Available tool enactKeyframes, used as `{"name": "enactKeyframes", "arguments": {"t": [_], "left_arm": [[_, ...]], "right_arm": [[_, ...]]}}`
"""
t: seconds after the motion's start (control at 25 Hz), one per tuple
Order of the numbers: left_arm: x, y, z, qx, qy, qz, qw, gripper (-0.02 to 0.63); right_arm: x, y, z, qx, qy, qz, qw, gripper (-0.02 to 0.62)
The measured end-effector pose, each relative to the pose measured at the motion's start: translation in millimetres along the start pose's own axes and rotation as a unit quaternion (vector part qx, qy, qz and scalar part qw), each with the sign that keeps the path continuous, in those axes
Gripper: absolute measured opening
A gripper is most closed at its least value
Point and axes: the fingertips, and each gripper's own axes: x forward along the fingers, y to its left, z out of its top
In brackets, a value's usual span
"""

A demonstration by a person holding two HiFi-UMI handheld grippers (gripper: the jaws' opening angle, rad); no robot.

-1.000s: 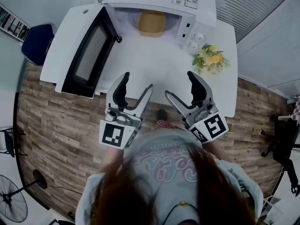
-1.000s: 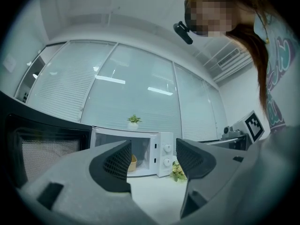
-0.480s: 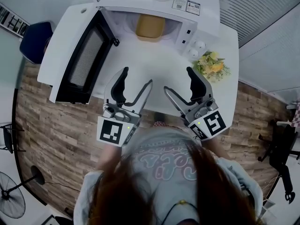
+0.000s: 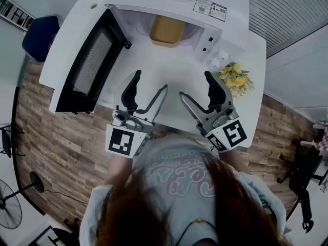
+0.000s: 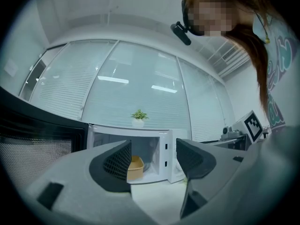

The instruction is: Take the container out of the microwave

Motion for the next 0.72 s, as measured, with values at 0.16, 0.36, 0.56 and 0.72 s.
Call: {"name": "enactKeyframes", "arguments": {"t": [0.16,0.36,0.56,0.72], "left_arm": [[2.0,0.7,-0.9,0.001,-0.004,0.001,1.0000,0.296],[3.5,3.8,-4.2,0.003,0.000,0.002,1.0000,0.296],[11.2,6.4,-1.7,-0.001,-0.007,-0.017,0.9998,0.296],[15.6,17.7,-4.5,0.000,0.000,-0.025,0.9997,0.296]], "right_arm": [[1.6,-2.2,-3.9,0.007,0.003,0.004,1.000,0.367],[4.0,-5.2,-5.9,0.010,0.005,0.004,1.000,0.365],[6.9,-11.5,-3.6,0.010,-0.001,-0.013,1.000,0.365],[15.7,-14.0,-10.0,0.014,0.005,-0.023,1.000,0.365]]}}
